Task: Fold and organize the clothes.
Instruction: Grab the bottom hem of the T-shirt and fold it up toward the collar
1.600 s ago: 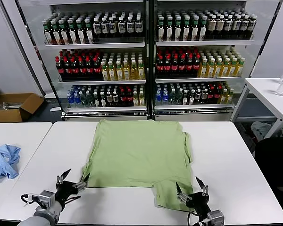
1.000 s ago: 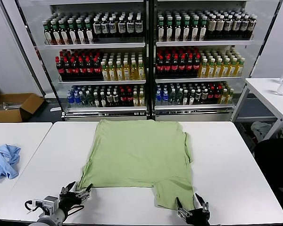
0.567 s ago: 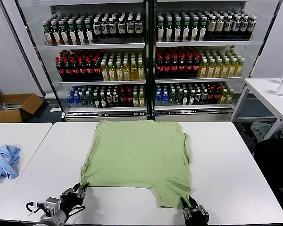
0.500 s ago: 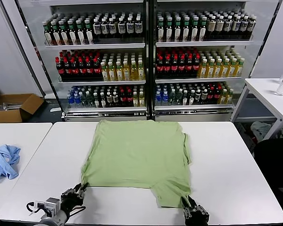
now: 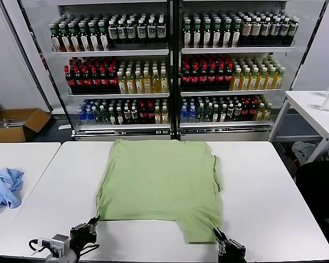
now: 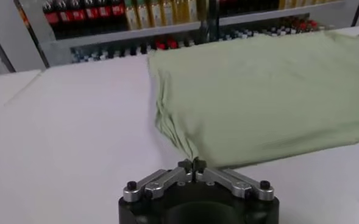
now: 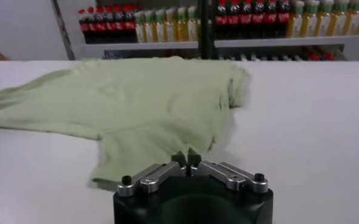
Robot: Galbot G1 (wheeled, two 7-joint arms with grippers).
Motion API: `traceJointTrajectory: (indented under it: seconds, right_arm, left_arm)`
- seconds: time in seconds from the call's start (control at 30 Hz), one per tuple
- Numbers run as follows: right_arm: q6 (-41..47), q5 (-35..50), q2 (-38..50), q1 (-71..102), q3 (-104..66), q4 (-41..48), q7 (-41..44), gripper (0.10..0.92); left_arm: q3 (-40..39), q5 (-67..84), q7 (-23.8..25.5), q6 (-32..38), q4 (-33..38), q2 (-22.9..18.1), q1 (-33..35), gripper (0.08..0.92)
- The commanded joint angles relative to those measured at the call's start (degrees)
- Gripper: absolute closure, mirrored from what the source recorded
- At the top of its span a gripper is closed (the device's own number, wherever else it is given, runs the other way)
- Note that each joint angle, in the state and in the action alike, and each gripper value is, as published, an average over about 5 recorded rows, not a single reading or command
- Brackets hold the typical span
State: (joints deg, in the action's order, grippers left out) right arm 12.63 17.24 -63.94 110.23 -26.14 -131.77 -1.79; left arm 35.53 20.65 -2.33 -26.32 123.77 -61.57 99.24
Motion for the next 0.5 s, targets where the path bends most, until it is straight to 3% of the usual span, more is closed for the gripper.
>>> traceJointTrajectory:
  seconds: [0.03,0.27,0.37,0.5]
  right_arm:
    - [-1.3,-1.7,1.5,9.5,-2.6,-7.8,2.4,0.911]
    - [-1.1,-0.1,2.0,2.8,-3.1,-9.0,0.4,0.911]
    - [0.7,1.5,1.6,-6.0,-1.9,-6.4,-0.2,0.911]
    - [3.8,2.8,0.0,-20.0,0.7,0.9,-1.5,0.911]
  left_arm:
    - [3.6,-1.4,-1.5,2.2,9.7,0.7,13.7,0.916]
    - [8.3,-1.6,-3.4,1.5,16.9,1.9,20.1,0.916]
    - [8.4,1.3,-4.0,1.1,15.6,2.0,14.1,0.916]
    - [4.6,5.1,-2.5,1.2,9.7,2.1,0.9,0.916]
